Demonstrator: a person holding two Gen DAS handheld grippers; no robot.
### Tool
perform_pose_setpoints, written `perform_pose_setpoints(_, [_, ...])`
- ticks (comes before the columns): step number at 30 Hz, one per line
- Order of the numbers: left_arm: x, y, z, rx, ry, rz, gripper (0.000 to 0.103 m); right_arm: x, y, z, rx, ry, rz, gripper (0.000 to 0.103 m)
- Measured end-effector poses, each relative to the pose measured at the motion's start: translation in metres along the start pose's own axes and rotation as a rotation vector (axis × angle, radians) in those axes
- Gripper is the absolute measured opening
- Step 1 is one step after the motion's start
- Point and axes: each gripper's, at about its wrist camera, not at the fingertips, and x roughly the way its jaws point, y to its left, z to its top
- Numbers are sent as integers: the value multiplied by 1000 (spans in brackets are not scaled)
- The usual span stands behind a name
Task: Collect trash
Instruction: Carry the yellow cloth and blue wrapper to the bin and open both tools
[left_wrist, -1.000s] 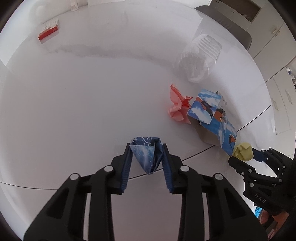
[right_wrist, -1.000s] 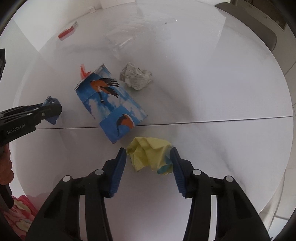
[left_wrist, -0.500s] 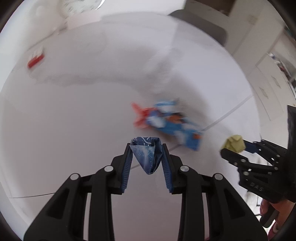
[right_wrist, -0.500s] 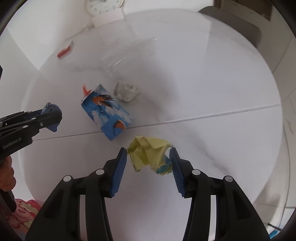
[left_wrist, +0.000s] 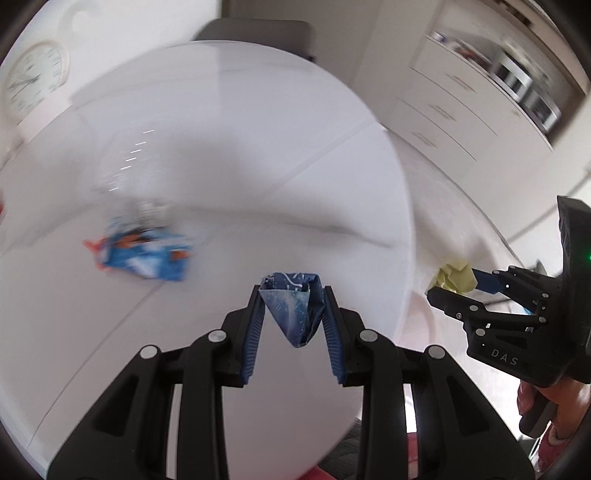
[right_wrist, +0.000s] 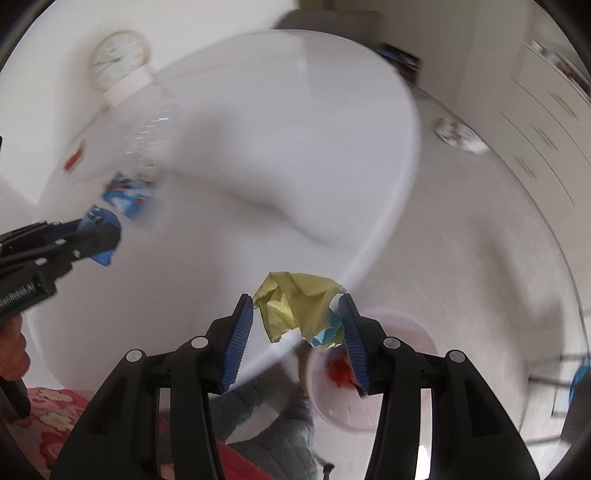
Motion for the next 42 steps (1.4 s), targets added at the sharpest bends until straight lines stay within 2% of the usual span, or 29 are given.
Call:
perform_pose_setpoints(10, [32,-105,1,208,79,-108,31,-9,-96,-75,215,45,-88,49])
perform_pose_setpoints(17, [51,-160,-10,312,138,-144,31,3,-124,-104,277,87,-78,49])
perform_pose_setpoints(25, [54,-191,-16,372,153,-133,31,19,-138,-112,301,96,-54,51])
perform_pose_setpoints(26, [56,-194,-16,377,155,-131,31,23,-139,-113,298,101,-47,53])
perform_pose_setpoints(28, [57,-203,-19,380,158,-126,31,28,-139,-114,286,119,-51,79])
perform_pose_setpoints(30, [57,-204,-18,384,161,-122,31,30,-139,-115,273,115,-92,89])
perform_pose_setpoints(39, [65,-210,-16,415,193,-139,31,14,-167,-129,366,109,-120,96])
perform_pose_setpoints(40, [67,-213,-17,424,206,-157,32,11,-172,-131,382,107,-125,96])
perform_pose_setpoints(41, [68,-217,-18,432,215,-174,44,8,-176,-133,397,105,-130,96])
perform_pose_setpoints(42, [68,-219,-19,438,218,-181,66,6,-179,-135,408,104,-134,96])
